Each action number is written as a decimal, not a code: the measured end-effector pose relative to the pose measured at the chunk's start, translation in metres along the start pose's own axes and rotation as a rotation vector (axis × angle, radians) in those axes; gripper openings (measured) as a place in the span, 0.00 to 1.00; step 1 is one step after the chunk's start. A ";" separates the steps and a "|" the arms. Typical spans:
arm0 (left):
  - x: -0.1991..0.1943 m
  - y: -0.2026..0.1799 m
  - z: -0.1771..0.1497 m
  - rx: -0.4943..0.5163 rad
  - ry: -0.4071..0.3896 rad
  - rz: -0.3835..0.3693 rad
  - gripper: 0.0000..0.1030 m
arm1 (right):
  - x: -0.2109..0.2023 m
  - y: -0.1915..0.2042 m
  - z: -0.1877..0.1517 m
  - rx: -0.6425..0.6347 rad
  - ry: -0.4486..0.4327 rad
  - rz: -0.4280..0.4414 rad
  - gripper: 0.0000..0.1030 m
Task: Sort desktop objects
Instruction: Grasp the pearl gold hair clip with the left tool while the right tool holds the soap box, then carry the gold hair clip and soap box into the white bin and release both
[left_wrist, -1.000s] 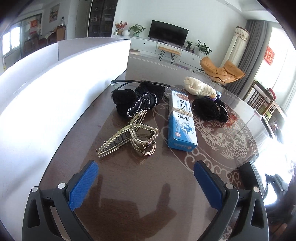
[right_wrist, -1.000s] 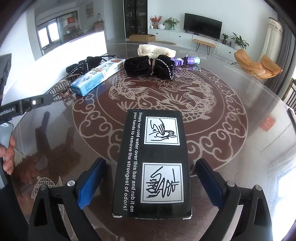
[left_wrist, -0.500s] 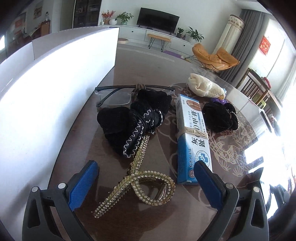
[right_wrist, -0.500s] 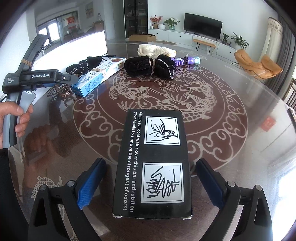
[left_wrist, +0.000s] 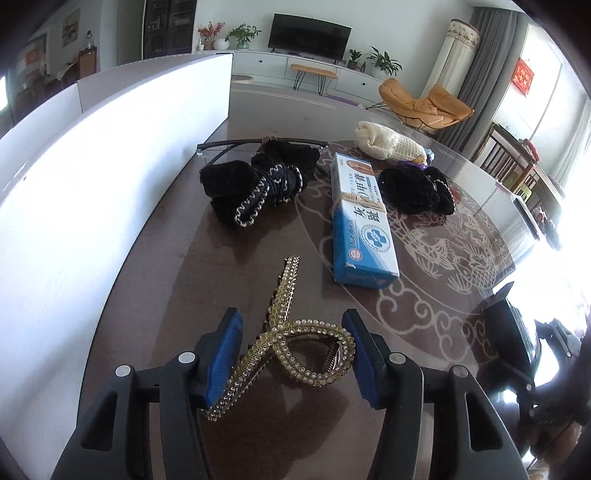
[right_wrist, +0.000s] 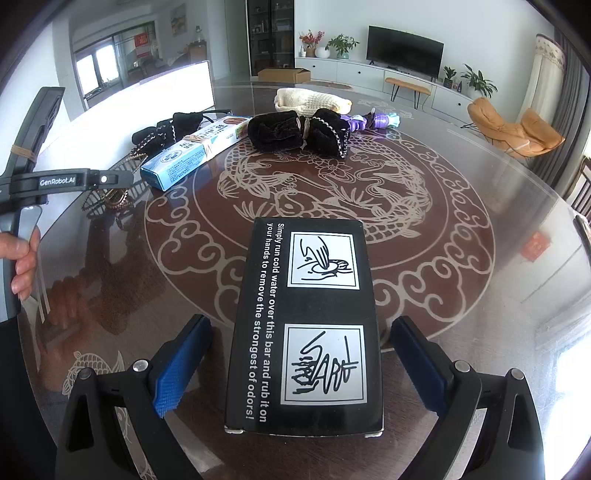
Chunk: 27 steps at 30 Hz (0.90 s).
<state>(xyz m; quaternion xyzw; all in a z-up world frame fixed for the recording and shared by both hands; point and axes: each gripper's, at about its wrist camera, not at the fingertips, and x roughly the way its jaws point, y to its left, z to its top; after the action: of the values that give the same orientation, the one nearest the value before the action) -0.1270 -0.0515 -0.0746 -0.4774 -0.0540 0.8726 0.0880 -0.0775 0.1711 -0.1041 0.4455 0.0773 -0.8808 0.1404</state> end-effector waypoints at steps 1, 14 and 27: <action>-0.004 -0.004 -0.006 0.012 0.013 -0.003 0.55 | 0.000 0.000 0.000 0.000 0.000 0.000 0.95; -0.009 -0.010 -0.013 0.074 -0.008 0.005 0.44 | 0.001 -0.002 0.001 0.011 0.006 0.000 1.00; -0.111 0.012 -0.021 -0.029 -0.156 -0.131 0.44 | -0.001 -0.013 0.054 -0.008 0.237 0.092 0.57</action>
<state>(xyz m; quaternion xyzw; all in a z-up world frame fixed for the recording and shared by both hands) -0.0516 -0.0855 0.0035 -0.4046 -0.1046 0.8986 0.1335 -0.1220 0.1695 -0.0716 0.5491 0.0764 -0.8142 0.1721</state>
